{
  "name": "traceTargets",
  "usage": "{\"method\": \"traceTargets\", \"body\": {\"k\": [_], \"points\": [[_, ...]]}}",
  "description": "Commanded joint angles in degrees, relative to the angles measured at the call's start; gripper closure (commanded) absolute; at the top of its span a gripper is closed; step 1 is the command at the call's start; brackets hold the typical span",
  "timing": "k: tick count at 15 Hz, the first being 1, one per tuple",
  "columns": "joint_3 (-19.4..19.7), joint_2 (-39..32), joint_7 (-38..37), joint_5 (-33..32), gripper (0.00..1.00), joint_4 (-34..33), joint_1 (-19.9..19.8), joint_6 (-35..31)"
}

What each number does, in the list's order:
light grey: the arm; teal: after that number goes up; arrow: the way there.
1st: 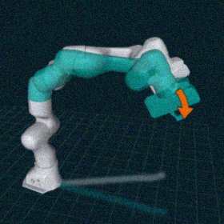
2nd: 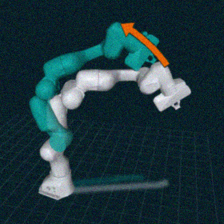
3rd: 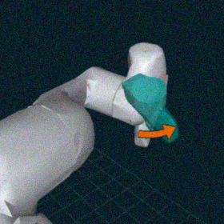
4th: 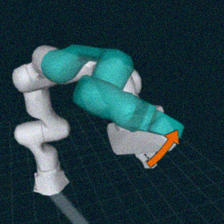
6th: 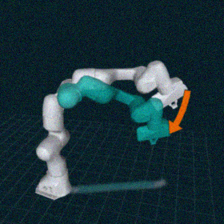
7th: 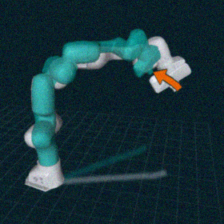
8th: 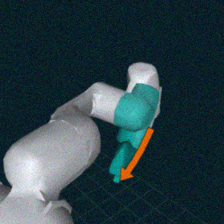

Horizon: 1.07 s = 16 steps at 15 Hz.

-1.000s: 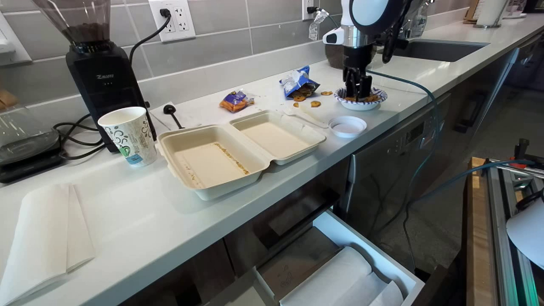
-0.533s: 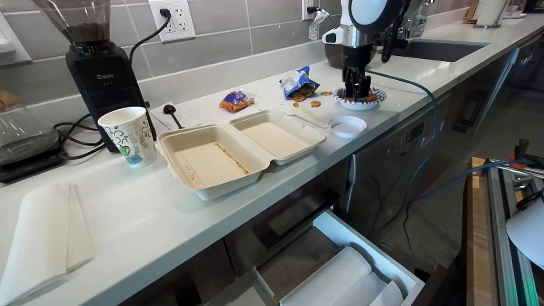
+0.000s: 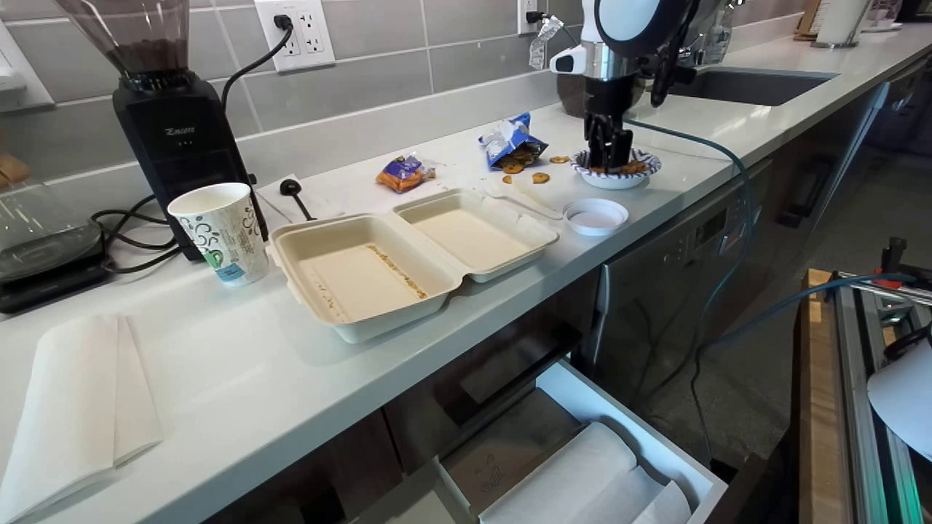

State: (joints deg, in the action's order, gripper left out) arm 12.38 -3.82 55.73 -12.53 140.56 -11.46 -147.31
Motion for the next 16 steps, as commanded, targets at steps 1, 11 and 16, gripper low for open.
{"method": "traceTargets", "body": {"k": [1, 11, 16], "points": [[-0.6, 0.5, 1.6, 1.5, 0.3, 0.1, -0.7, -0.2], [-0.6, 0.0, 1.8, 2.0, 0.34, -0.2, -0.8, -0.2], [-0.5, 0.1, 1.9, 2.1, 0.44, -0.3, -0.9, -0.2]]}}
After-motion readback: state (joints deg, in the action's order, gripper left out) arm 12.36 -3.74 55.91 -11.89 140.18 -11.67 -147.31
